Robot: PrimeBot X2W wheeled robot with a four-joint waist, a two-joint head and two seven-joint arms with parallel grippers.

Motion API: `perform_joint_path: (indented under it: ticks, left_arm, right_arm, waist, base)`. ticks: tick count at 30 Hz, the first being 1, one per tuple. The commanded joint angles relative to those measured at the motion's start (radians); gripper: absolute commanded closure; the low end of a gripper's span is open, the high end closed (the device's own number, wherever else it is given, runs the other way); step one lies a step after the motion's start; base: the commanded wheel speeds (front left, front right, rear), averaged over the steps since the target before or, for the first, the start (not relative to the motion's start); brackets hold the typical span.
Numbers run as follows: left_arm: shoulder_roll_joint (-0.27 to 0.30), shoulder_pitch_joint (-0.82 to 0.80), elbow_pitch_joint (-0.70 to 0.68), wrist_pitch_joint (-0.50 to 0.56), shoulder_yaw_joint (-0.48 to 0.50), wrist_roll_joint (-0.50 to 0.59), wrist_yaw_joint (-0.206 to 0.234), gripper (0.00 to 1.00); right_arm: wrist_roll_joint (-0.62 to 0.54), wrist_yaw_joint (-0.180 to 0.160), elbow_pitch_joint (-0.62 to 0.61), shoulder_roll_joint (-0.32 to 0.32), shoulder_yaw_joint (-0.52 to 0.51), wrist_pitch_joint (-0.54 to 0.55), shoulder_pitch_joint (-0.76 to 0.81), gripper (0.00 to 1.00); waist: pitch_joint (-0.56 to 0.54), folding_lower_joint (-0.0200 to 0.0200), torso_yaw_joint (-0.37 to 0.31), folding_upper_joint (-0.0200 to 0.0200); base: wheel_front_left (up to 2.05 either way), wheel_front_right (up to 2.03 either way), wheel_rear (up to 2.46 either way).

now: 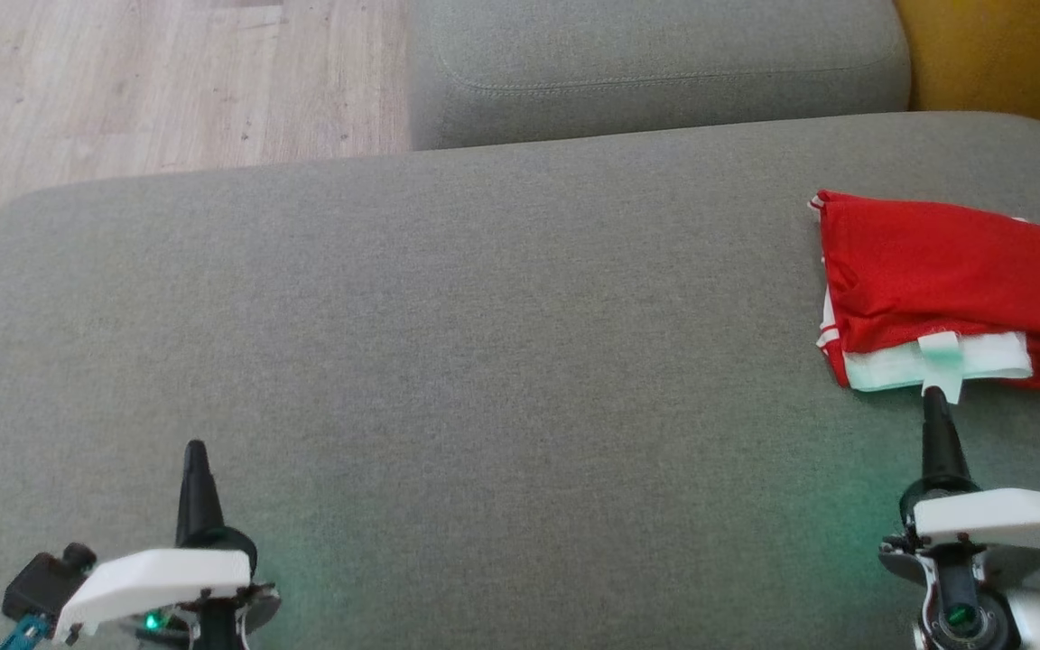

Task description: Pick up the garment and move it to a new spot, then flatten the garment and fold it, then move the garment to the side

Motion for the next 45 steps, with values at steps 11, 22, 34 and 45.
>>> perform_joint_path:
  ticks: [11, 22, 34, 45]
  left_arm:
    - [0.013, -0.053, -0.035, 0.038, 0.051, -0.122, -0.005, 1.00]
    - [0.014, -0.057, -0.037, 0.070, 0.073, -0.229, -0.006, 1.00]
    - [0.014, -0.062, -0.039, 0.103, 0.095, -0.335, -0.006, 1.00]
    - [0.014, -0.067, -0.041, 0.137, 0.117, -0.442, -0.007, 1.00]
  right_arm:
    - [0.144, 0.005, -0.047, -0.004, -0.003, 0.037, -0.053, 1.00]
    - [0.269, 0.005, -0.054, -0.005, -0.014, 0.068, -0.054, 1.00]
    - [0.394, 0.006, -0.062, -0.005, -0.026, 0.100, -0.054, 1.00]
    - [0.519, 0.007, -0.069, -0.006, -0.038, 0.132, -0.055, 1.00]
  waist:
    - [-0.003, 0.0000, 0.000, 0.0000]
    - [-0.005, 0.0000, -0.001, 0.0000]
    - [-0.008, 0.0000, -0.001, 0.0000]
    - [-0.010, 0.0000, -0.002, 0.0000]
  base:
    - [0.00, 0.00, 0.00]
    - [0.00, 0.00, 0.00]
    - [0.00, 0.00, 0.00]
    - [0.00, 0.00, 0.00]
